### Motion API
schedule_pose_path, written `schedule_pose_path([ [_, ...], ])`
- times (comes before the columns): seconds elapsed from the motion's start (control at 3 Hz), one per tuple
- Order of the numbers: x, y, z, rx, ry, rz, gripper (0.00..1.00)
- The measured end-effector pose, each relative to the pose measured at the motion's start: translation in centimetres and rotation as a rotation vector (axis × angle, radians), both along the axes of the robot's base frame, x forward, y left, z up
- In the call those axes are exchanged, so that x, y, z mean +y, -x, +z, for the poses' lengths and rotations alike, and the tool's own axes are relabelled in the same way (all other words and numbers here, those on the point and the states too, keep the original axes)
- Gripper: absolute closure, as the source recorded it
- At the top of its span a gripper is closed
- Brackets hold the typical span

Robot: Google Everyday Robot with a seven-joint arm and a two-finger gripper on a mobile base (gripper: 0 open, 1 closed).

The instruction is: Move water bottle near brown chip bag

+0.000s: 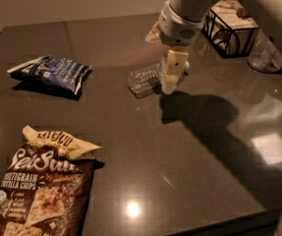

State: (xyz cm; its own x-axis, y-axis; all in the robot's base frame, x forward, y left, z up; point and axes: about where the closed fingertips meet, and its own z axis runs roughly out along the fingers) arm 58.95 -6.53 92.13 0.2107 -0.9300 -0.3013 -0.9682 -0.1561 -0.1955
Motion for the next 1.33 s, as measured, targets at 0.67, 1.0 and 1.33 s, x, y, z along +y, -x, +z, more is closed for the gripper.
schedule_pose_path([
  [0.67,2.0,-4.2,-5.1,0.069,0.062,0.066,0.00],
  [1.0,1.4,-5.2,-6.6,0.073,0.104,0.066,0.25],
  [1.33,1.2,-5.2,-6.5,0.064,0.118,0.073,0.47],
])
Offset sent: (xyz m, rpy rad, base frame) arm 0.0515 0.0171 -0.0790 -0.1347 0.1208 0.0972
